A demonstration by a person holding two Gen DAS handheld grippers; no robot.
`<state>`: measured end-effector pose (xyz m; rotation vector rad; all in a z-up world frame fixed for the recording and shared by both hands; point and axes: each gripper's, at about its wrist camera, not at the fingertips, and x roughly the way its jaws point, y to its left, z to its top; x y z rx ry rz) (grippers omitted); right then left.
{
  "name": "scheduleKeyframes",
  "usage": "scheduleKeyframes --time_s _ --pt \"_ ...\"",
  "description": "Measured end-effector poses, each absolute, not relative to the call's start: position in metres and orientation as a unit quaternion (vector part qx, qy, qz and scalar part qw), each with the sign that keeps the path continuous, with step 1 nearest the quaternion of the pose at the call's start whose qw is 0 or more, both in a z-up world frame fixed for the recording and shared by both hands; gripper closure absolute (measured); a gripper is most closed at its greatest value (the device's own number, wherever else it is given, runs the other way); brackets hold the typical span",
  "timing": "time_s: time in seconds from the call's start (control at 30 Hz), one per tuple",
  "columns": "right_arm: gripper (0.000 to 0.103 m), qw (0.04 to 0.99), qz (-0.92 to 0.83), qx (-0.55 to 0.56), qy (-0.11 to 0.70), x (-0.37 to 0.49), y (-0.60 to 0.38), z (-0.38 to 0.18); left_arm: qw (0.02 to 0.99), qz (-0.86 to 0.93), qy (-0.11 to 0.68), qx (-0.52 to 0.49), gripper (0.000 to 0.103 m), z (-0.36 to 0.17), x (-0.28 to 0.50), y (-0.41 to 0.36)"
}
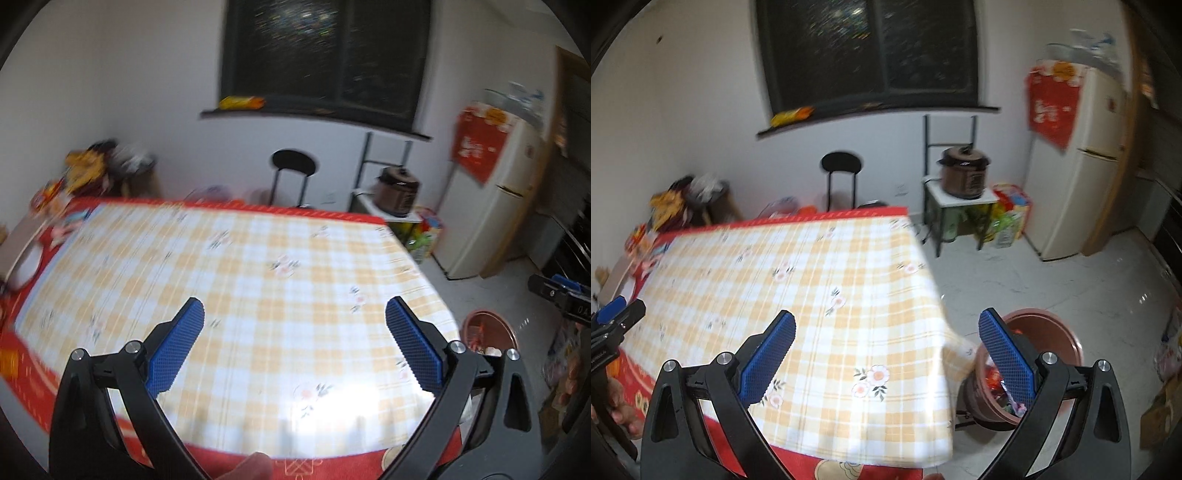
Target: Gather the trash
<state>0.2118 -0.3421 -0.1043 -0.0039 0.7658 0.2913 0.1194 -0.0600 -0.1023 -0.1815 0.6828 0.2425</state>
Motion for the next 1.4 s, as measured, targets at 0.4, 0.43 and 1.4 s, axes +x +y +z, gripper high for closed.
scheduleKeyframes --time_s 0.4,0.43,1.4 --pt "0.005 0.928 0.138 -0.008 0.345 0.209 -0.310 -0.085 0.937 0.113 0.326 -0.050 0.006 -0.084 0.119 -0.050" --pt "0.005 0.929 0.135 -0.008 0.346 0.206 -0.310 -0.085 0.939 0.113 0.322 -0.043 0.006 -0.081 0.120 -0.053" --pt "0.005 0.928 0.096 -0.001 0.361 0.181 -0.309 -0.090 0.951 0.051 0.303 -0.032 0.006 -0.063 0.139 -0.059"
